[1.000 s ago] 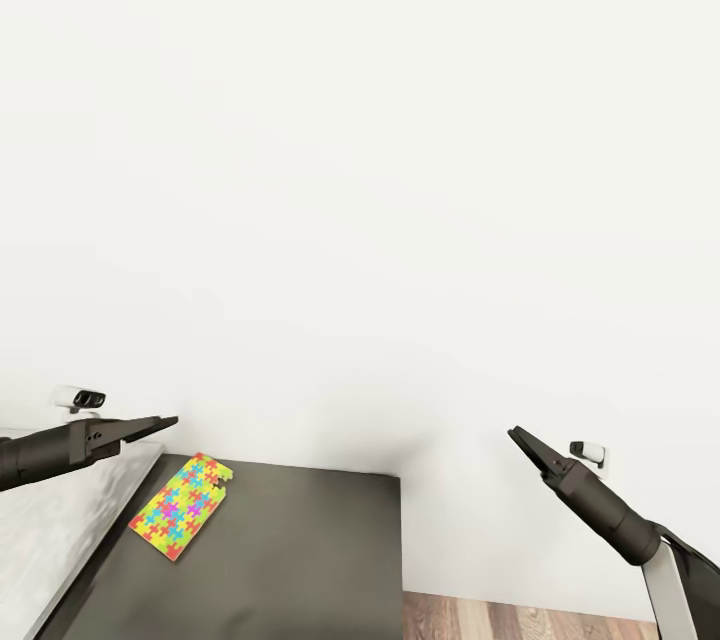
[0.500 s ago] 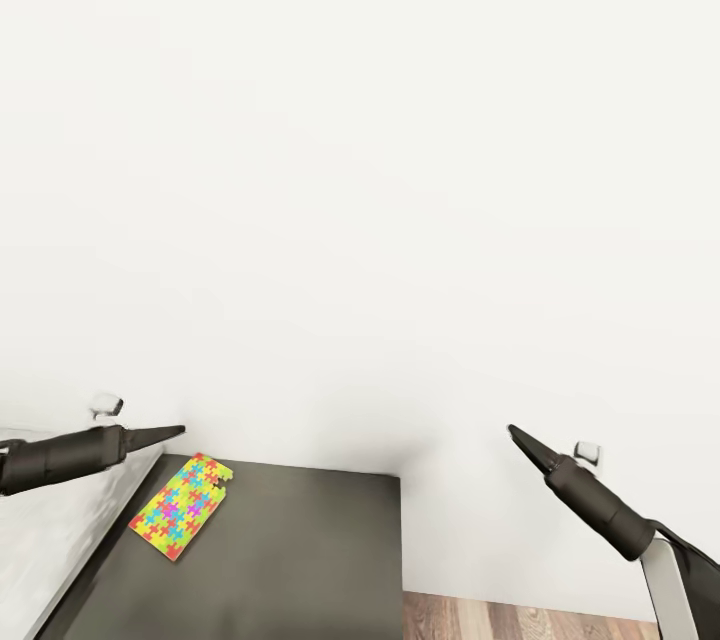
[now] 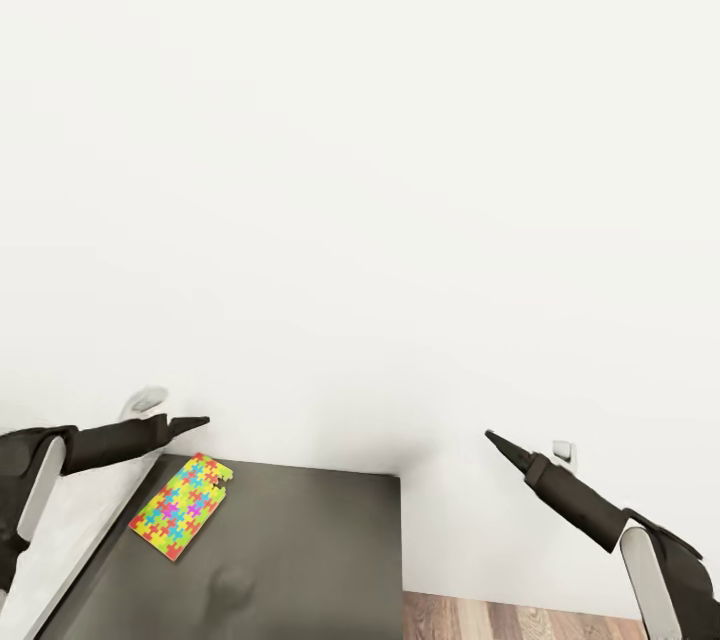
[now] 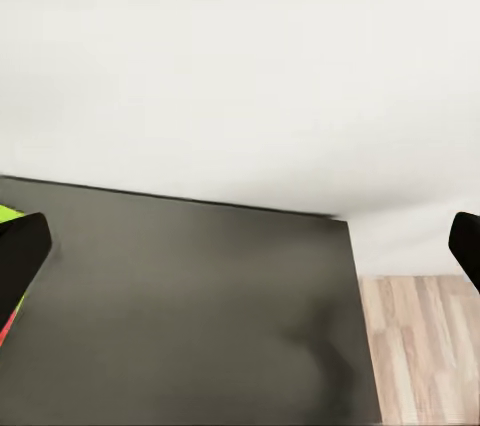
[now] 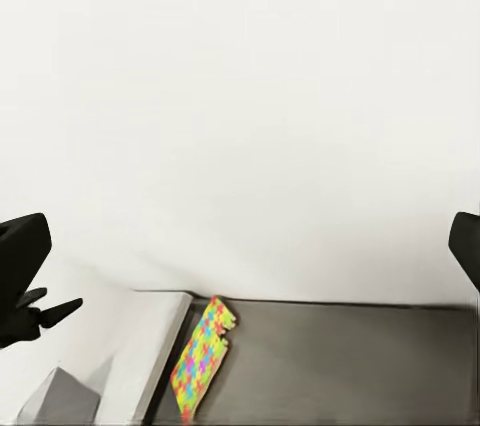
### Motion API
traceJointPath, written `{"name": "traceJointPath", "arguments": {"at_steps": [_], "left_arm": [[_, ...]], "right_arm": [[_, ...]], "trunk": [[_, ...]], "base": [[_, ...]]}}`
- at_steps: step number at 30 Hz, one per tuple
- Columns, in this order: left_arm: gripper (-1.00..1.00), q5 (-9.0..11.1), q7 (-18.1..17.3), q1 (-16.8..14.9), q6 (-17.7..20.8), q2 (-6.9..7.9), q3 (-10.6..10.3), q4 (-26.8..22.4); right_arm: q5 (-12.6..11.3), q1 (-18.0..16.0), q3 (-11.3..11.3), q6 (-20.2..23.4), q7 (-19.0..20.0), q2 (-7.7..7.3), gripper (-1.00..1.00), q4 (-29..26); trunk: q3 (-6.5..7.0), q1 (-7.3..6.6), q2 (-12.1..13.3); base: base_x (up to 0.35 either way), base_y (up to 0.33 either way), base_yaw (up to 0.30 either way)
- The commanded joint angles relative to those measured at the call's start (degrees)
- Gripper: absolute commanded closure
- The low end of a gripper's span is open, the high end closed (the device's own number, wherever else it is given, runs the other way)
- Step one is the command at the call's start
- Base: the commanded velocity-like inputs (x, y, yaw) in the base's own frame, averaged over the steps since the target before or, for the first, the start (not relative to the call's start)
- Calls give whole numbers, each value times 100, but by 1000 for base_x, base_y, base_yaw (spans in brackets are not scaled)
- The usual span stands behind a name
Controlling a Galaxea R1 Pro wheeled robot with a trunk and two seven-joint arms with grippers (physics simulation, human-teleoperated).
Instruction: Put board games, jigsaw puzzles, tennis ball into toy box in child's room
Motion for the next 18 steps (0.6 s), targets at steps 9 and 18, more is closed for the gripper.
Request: {"name": "traceJointPath", "arguments": {"at_steps": [9, 18], "left_arm": [[-100, -10, 611, -702, 9, -115, -634, 725], [-100, -27, 1235, -1337, -43, -230, -1123, 1669]], "right_arm": [[127, 2, 216, 172, 30, -282, -100, -8], [159, 21, 367, 171, 43, -385, -100, -113]], "trunk": [[-14, 3, -14], [-14, 3, -14]], "base": [[0, 0, 0], [0, 0, 0]]}}
